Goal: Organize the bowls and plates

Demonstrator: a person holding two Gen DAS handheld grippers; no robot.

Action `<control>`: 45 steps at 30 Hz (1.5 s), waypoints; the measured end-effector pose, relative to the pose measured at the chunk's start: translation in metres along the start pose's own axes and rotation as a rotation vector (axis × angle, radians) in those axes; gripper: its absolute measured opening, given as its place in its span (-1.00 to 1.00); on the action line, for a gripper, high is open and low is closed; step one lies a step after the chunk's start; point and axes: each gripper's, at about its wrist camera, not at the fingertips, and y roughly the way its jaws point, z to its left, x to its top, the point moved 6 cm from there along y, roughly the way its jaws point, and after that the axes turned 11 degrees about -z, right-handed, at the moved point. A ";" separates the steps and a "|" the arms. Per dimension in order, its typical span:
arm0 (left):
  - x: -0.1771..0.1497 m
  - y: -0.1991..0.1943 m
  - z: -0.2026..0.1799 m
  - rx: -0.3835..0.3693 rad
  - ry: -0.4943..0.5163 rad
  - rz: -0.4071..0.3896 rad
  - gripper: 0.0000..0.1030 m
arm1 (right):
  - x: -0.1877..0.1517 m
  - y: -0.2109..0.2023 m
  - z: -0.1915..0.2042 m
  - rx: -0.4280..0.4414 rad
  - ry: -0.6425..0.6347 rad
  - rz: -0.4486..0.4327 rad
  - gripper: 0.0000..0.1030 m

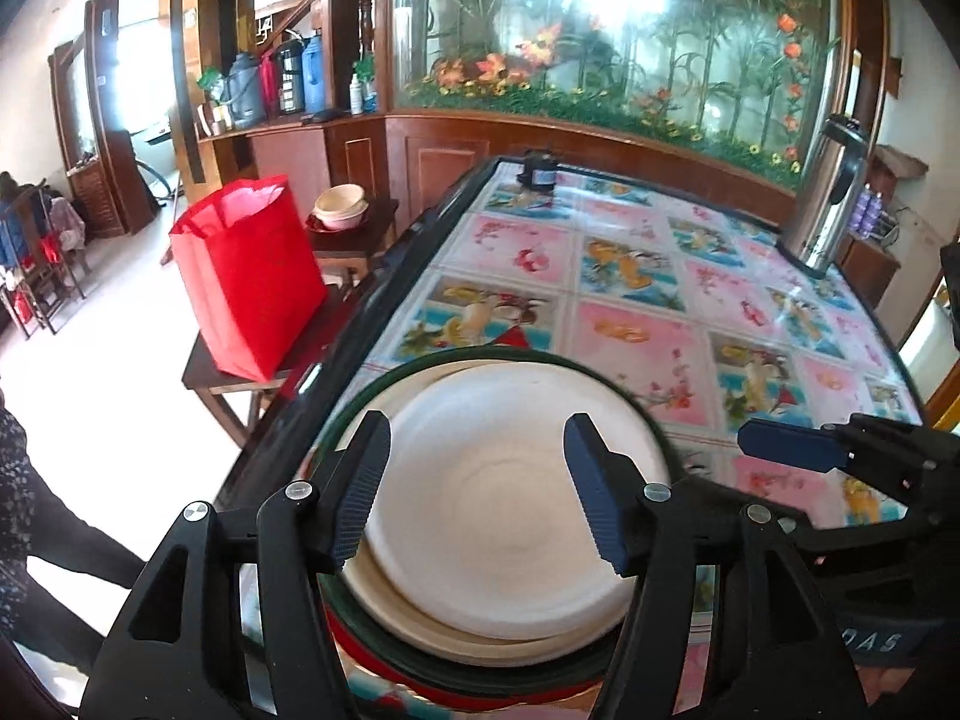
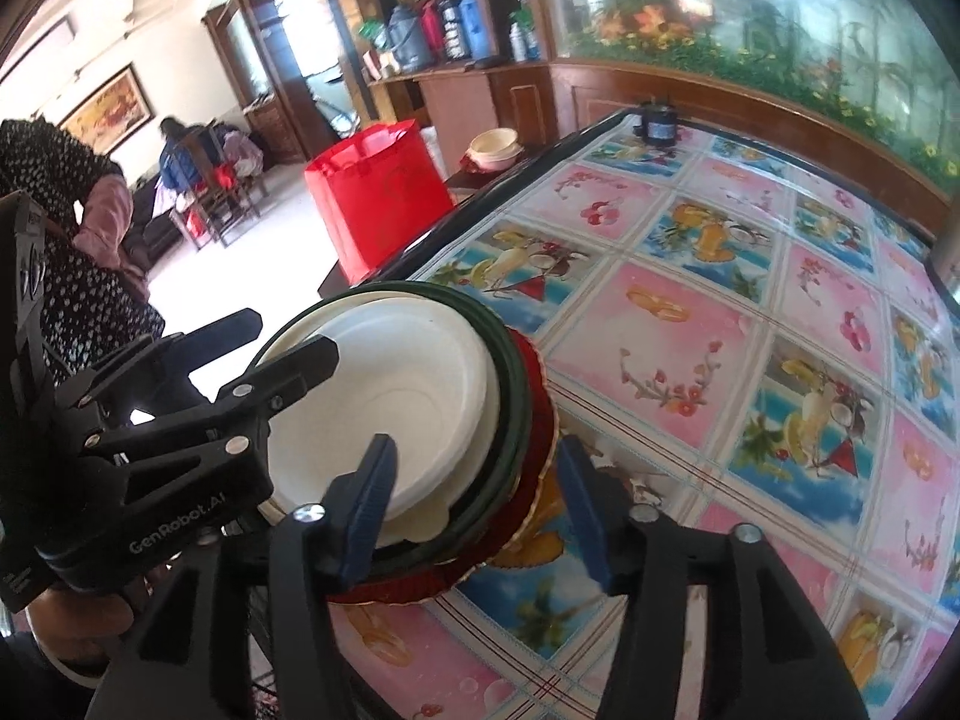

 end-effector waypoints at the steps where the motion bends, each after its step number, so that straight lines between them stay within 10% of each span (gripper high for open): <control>1: 0.000 -0.001 -0.002 0.004 -0.003 -0.009 0.18 | -0.001 -0.002 -0.002 -0.014 0.001 -0.009 0.24; 15: -0.007 -0.011 -0.021 0.031 -0.035 -0.065 0.18 | -0.022 -0.023 -0.032 -0.163 0.082 -0.111 0.54; 45: -0.018 -0.001 -0.020 0.079 0.036 -0.030 0.19 | -0.034 -0.017 -0.034 -0.134 0.097 -0.075 0.55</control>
